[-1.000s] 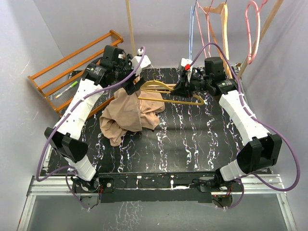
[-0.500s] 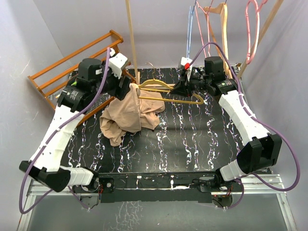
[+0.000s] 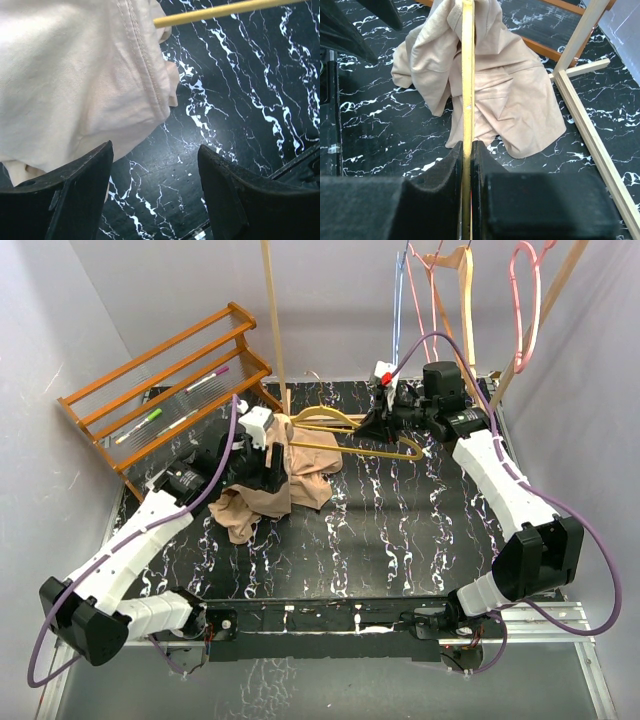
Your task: Place the t-shirt on the hanger
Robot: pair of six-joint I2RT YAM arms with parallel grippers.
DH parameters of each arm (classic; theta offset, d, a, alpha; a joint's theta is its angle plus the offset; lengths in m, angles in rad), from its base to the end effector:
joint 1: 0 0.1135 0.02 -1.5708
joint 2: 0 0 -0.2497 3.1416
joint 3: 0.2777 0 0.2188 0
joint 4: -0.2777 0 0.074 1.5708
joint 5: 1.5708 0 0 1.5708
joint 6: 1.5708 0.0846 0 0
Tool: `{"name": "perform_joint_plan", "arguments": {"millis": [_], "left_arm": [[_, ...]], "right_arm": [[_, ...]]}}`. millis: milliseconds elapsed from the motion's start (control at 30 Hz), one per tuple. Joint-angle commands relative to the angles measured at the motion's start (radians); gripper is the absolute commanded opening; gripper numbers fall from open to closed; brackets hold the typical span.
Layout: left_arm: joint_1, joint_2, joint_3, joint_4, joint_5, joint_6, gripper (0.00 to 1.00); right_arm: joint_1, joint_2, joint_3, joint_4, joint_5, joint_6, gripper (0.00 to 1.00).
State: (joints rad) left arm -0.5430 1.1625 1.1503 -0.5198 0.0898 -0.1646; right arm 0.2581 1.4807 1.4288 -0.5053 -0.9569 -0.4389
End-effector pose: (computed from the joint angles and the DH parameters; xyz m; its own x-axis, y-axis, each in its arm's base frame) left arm 0.2259 -0.1452 0.3198 -0.5236 0.1254 -0.8427 0.5018 0.8447 -0.1861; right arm 0.2869 0.1472 0.3463 -0.1153 -0.2836 -0.9520 -0.9576 0.2865 0.0306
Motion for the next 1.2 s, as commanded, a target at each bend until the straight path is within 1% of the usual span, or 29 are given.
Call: {"name": "perform_joint_plan", "arguments": {"millis": [0, 67, 167, 267, 500, 600, 700, 800, 833, 900, 1033, 1167], "left_arm": [[-0.051, -0.071, -0.015, 0.091, -0.170, -0.141, 0.67], [-0.089, -0.072, -0.018, 0.104, -0.240, -0.162, 0.68], [-0.146, -0.037, -0.011, 0.097, -0.394, -0.199, 0.69], [-0.195, 0.000, -0.016, 0.094, -0.494, -0.222, 0.68], [-0.288, 0.060, -0.027, 0.133, -0.599, -0.185, 0.60], [-0.306, 0.087, -0.035, 0.154, -0.628, -0.171, 0.55], [-0.309, 0.106, -0.048, 0.177, -0.664, -0.162, 0.52], [-0.309, 0.116, -0.068, 0.203, -0.688, -0.142, 0.47], [-0.309, 0.118, -0.071, 0.208, -0.689, -0.138, 0.44], [-0.310, 0.119, -0.078, 0.219, -0.685, -0.123, 0.33], [-0.308, 0.106, -0.064, 0.223, -0.683, -0.065, 0.00], [-0.298, 0.076, -0.020, 0.165, -0.649, 0.040, 0.00]], "right_arm": [[0.000, -0.041, -0.022, 0.092, 0.013, 0.026, 0.08], [-0.001, -0.047, -0.035, 0.100, 0.020, 0.034, 0.08], [-0.001, -0.061, -0.061, 0.123, 0.026, 0.049, 0.08], [0.000, -0.075, -0.079, 0.145, 0.027, 0.065, 0.08], [0.000, -0.087, -0.073, 0.138, 0.044, 0.070, 0.08], [-0.001, -0.092, -0.072, 0.136, 0.043, 0.071, 0.08], [-0.001, -0.099, -0.073, 0.136, 0.044, 0.072, 0.08], [-0.001, -0.104, -0.074, 0.134, 0.042, 0.071, 0.08], [0.000, -0.106, -0.075, 0.135, 0.044, 0.071, 0.08], [-0.001, -0.108, -0.077, 0.134, 0.044, 0.071, 0.08], [-0.001, -0.109, -0.086, 0.135, 0.042, 0.071, 0.08], [-0.002, -0.111, -0.097, 0.115, 0.041, 0.049, 0.08]]}}
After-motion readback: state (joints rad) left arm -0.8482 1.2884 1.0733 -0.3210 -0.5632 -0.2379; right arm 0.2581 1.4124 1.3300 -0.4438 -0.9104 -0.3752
